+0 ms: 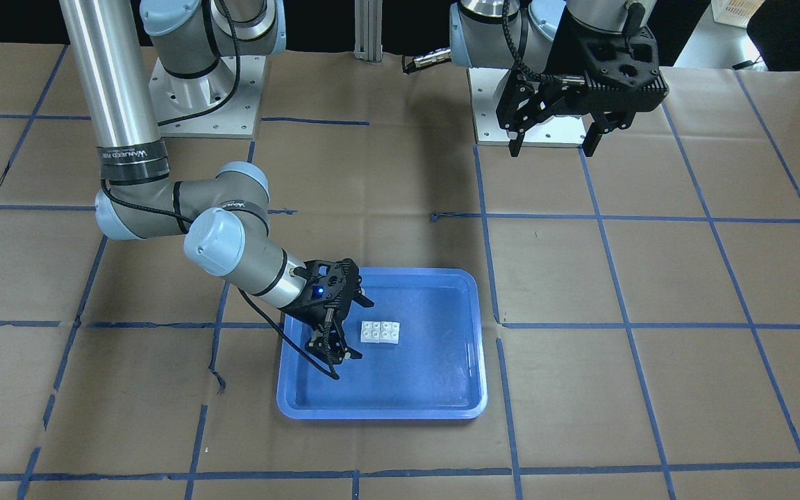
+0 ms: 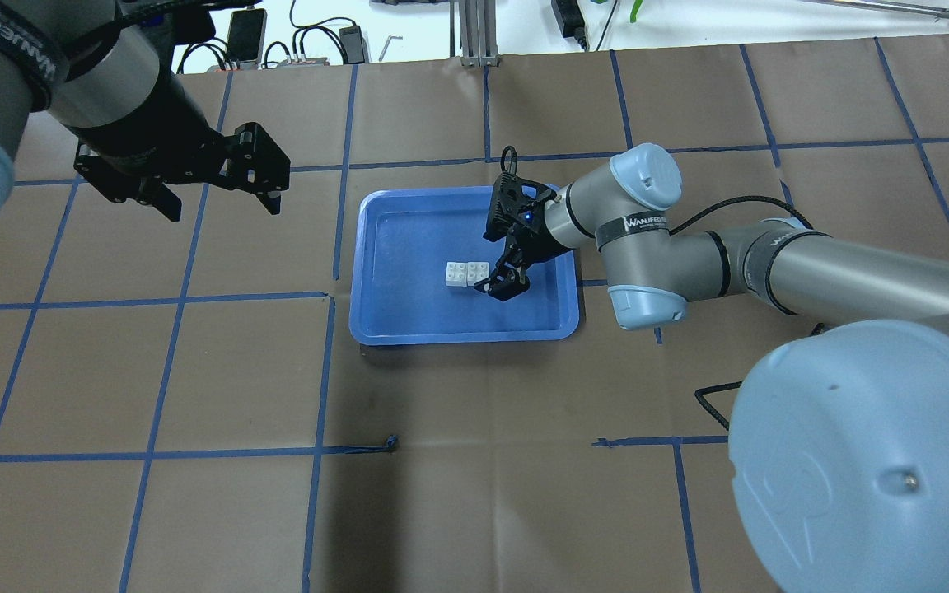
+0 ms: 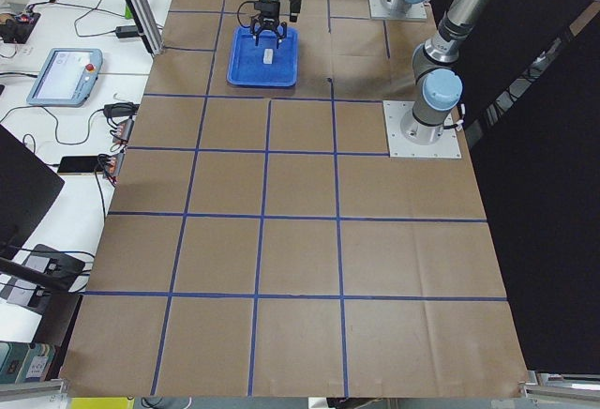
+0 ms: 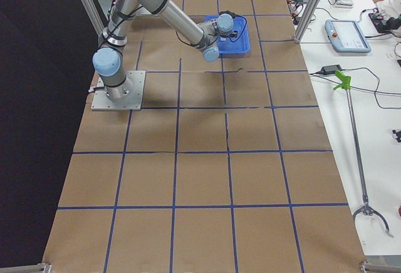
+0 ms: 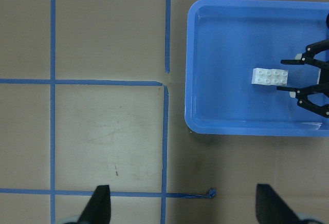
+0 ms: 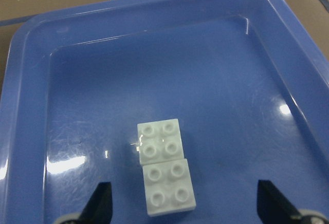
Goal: Assemble white blocks and place on blue tray
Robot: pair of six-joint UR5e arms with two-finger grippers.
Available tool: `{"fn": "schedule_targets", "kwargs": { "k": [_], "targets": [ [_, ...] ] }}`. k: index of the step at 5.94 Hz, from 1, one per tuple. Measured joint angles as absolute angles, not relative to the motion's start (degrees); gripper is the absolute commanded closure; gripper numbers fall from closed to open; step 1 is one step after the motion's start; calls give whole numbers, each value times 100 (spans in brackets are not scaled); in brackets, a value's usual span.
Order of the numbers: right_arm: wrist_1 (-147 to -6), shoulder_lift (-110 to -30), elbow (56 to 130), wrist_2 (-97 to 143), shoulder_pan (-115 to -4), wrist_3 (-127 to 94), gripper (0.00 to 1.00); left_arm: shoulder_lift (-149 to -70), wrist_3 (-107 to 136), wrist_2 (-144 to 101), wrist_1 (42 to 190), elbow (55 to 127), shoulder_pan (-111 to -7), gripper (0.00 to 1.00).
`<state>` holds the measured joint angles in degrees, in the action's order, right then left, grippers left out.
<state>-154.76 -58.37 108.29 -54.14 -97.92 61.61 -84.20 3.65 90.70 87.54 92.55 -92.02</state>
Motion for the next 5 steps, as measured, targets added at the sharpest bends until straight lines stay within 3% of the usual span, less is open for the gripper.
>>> {"fn": "schedule_targets", "kwargs": {
  "k": [3,5],
  "targets": [
    [-14831,-6588,10784,-6536,-9753,4049,0,-8421,361,9073,8752,9253,-9202,1],
    [-13175,-7190,10266,-7363,-9677,3388,0,-8421,360,9063,8746,9247,-9202,1]
  ]
}}
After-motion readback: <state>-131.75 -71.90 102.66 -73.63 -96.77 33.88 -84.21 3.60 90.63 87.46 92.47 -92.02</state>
